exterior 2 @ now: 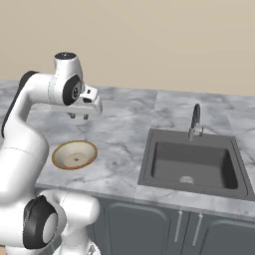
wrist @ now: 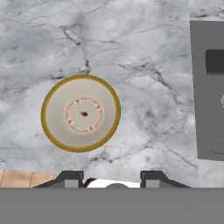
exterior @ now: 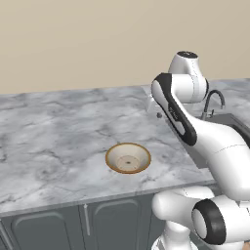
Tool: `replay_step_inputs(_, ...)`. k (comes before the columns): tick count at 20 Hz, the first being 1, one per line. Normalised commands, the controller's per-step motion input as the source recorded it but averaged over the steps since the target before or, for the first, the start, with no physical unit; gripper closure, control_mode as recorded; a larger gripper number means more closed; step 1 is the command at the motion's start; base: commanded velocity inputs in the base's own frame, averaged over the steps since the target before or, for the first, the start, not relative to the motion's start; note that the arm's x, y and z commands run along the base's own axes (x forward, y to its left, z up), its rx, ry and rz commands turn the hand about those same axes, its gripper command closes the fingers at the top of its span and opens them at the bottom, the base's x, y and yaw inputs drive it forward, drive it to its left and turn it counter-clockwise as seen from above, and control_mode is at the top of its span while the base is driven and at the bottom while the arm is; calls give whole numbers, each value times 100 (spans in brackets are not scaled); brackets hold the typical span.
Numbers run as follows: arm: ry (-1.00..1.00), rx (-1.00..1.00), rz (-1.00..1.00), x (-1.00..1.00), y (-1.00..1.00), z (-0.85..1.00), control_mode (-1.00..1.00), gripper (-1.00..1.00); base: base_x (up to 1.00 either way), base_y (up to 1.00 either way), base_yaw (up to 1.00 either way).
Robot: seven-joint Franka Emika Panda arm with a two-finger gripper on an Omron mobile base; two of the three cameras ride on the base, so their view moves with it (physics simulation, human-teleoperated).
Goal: Gather the eggs and milk located in the vicinity of the sink area and place them right next to the bowl.
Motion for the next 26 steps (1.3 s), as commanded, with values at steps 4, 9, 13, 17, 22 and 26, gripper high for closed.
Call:
replay_step_inputs(4,0,0,0,0,0,0,100,-100,0,-5,0)
replay_step_inputs(9,0,0,0,0,0,0,100,-100,0,-56,0)
replay_step_inputs(13,0,0,0,0,0,0,100,-100,0,-79,0)
replay_step_inputs(17,0,0,0,0,0,0,100,-100,0,-87,0)
replay_step_inputs(22,0,0,0,0,0,0,100,-100,0,-94,0)
replay_step_inputs(26,0,0,0,0,0,0,100,-100,0,-100,0)
